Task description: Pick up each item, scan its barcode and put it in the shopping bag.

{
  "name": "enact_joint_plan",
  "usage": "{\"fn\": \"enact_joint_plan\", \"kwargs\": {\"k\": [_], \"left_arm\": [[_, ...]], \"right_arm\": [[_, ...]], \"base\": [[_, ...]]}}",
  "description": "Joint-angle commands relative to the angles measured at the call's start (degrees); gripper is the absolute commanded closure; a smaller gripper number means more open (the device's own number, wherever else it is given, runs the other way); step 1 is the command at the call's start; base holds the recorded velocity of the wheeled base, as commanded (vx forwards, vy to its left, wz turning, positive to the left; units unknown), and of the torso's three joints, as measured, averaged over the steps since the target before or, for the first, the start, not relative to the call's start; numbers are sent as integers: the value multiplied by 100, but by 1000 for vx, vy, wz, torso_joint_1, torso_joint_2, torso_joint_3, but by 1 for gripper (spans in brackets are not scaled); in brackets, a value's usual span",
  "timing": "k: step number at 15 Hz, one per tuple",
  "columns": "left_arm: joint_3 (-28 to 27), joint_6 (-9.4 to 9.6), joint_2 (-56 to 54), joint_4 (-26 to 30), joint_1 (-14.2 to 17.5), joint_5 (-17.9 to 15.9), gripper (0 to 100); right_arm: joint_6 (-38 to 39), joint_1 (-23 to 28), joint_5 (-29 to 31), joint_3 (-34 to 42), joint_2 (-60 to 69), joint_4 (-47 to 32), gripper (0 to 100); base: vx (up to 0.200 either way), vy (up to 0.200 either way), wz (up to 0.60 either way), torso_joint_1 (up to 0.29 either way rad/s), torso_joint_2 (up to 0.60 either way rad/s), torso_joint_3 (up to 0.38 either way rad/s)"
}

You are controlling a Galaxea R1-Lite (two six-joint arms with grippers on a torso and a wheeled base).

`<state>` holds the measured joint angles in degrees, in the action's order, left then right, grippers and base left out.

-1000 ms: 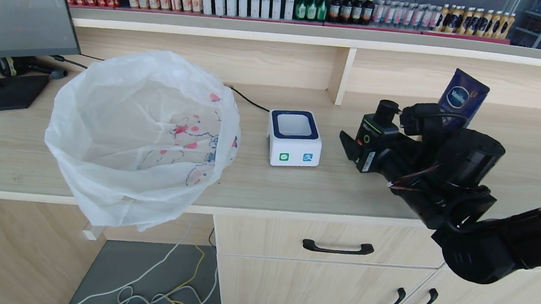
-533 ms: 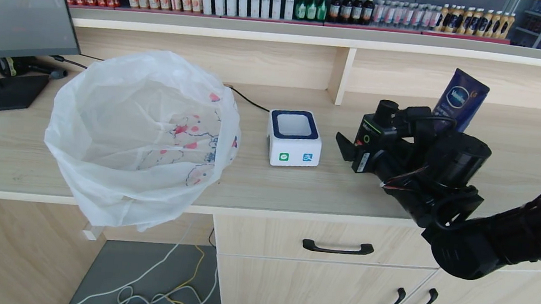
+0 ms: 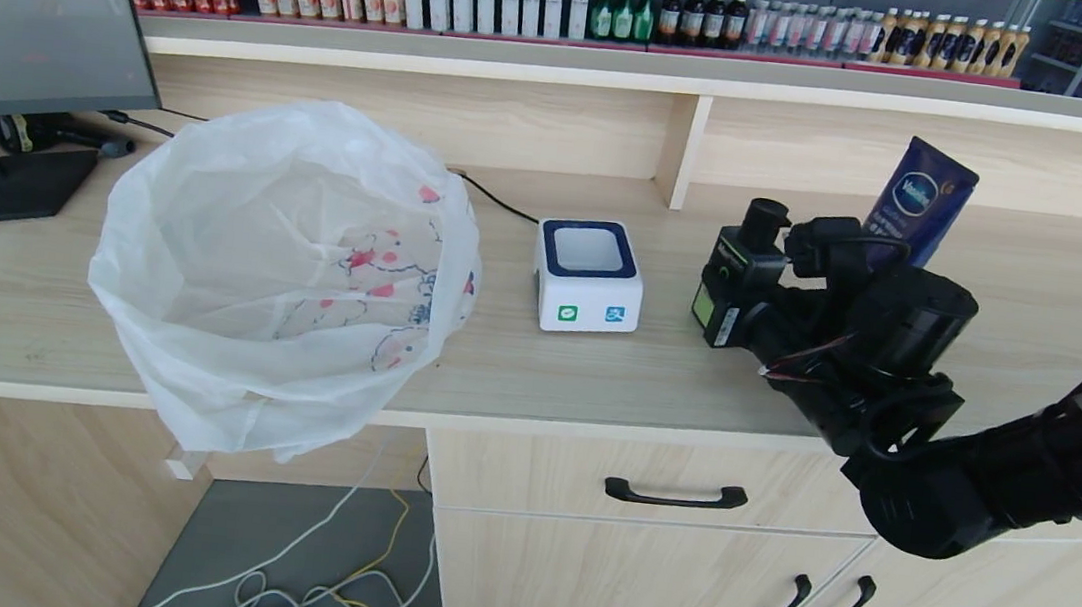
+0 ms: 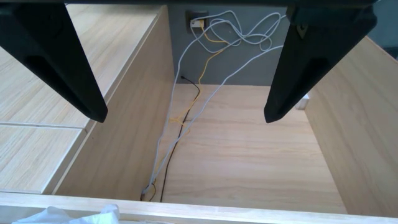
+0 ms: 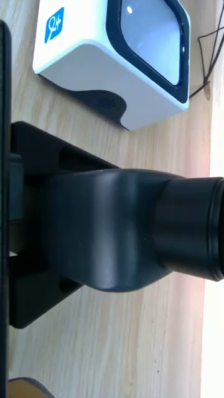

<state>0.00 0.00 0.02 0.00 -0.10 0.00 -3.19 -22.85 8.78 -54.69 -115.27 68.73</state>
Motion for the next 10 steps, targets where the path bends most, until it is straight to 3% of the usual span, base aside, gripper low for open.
{"fn": "enact_joint_plan", "kwargs": {"k": [1, 10], "left_arm": [[0, 0, -2, 0, 1, 0, 0], [0, 0, -2, 0, 1, 0, 0]], "right_arm": [[56, -1, 10, 2, 23, 0, 100], [56, -80, 45, 512, 418, 105, 100]], "base": [[0, 0, 0, 0, 0, 0], [0, 0, 0, 0, 0, 0]]}}
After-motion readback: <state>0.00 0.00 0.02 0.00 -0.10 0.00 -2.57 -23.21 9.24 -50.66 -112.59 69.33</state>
